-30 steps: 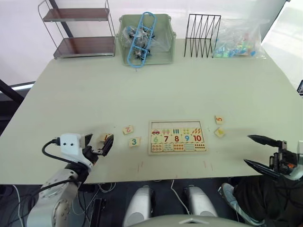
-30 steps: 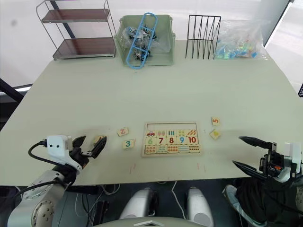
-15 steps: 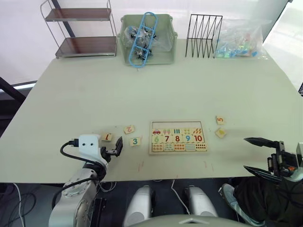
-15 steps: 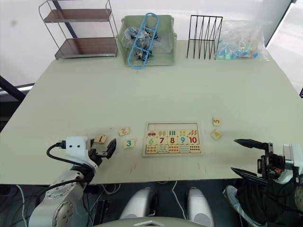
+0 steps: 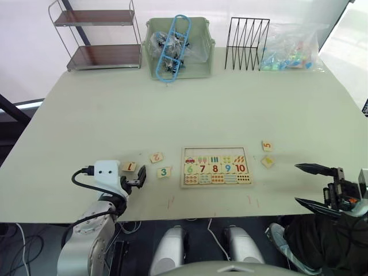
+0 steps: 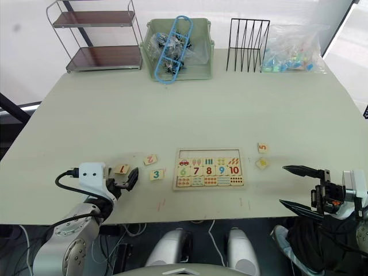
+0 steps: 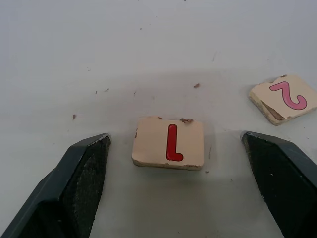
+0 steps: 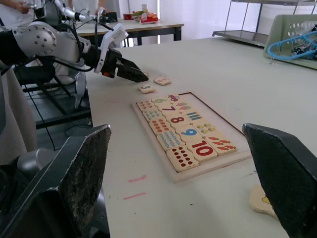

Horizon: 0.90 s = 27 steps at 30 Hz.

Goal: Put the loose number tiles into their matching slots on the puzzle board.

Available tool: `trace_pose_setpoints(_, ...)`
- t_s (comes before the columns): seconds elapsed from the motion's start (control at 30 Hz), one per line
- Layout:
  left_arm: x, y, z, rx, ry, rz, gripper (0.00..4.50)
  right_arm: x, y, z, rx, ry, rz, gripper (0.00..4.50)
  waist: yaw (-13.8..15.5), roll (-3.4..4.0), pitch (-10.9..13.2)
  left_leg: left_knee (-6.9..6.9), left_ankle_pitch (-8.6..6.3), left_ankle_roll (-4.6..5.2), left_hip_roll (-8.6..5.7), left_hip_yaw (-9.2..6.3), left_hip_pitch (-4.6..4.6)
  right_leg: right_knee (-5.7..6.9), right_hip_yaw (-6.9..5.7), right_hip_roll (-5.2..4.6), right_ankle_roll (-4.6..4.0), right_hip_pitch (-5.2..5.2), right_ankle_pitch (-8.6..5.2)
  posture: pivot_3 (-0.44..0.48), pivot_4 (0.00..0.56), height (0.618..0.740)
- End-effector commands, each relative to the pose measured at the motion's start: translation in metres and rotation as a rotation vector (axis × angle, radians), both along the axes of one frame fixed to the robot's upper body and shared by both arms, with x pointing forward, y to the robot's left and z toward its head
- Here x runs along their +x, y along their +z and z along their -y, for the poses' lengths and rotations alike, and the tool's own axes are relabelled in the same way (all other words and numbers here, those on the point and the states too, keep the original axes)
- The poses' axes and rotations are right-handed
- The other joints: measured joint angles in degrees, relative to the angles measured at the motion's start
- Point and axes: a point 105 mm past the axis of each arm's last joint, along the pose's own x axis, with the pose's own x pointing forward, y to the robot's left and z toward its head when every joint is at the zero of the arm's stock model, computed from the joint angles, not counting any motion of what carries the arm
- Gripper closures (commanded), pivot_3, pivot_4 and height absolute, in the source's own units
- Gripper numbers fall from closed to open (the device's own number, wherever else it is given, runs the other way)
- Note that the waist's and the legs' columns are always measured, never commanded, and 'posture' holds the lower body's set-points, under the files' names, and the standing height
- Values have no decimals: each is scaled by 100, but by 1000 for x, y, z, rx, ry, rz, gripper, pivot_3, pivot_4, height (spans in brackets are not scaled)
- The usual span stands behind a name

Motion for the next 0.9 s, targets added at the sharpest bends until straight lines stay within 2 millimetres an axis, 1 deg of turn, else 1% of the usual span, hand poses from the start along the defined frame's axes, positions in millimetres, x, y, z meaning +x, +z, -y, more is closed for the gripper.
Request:
trace_pose_setpoints(0.03,-1,0,-5,-1,13,-10,0,0,8,5,4,-16,32,45,1,1,0,0,0,0,0,0,0,0,0,0,0,0,0,0,150,740)
trace_pose_setpoints(0.1,-1,-4,-8,-13,17,-18,0,0,8,5,4,-17,32,45,2,2,-1,0,0,0,0,0,0,0,0,0,0,0,0,0,150,740)
trace_pose_setpoints(0.2,-3,-9,-12,-43,29,-26,766,1,8,7,1,-31,40,0,2,11,-7,0,0,0,0,0,0,0,0,0,-1,1,0,0,150,740)
trace_pose_setpoints(0.23,-3,-10,-13,-45,30,-29,1193,1,8,7,0,-33,42,0,3,17,-10,0,0,0,0,0,1,0,0,0,-1,1,-1,0,150,740)
trace_pose_setpoints(0.33,-4,-13,-15,-37,28,-36,2715,2,9,8,0,-35,45,0,2,23,-14,0,0,0,-1,1,1,0,0,0,-3,2,-2,0,150,740)
trace_pose_setpoints(0.37,-4,-14,-15,-35,28,-37,3043,2,9,8,0,-35,46,0,2,24,-14,0,0,0,-1,1,1,0,0,-1,-3,2,-2,0,150,740)
trace_pose_setpoints(0.53,-2,-16,-19,-17,12,-45,3037,3,10,8,8,-42,52,0,4,35,-20,0,0,0,-2,0,12,0,-1,-1,-3,14,-3,0,150,740)
trace_pose_setpoints(0.67,-1,-16,-27,30,-46,-35,3037,3,9,8,13,-45,54,0,6,39,-23,-1,0,0,-2,-1,24,-1,-3,-1,-20,26,-13,0,150,740)
trace_pose_setpoints(0.77,3,-6,-31,50,-143,-8,3037,2,9,6,19,-42,56,0,7,42,-25,-1,0,0,-2,-2,27,-1,-4,0,-22,28,-14,0,150,740)
trace_pose_setpoints(0.83,5,2,-32,25,-218,2,3037,2,9,5,23,-40,58,0,3,42,-24,-1,0,0,-2,-3,26,-1,-7,0,-23,28,-14,0,150,740)
trace_pose_setpoints(0.9,8,13,-34,25,-313,23,3037,1,9,3,29,-37,59,0,3,40,-23,-1,0,0,-1,-3,25,-1,-7,-1,-23,27,-14,0,150,740)
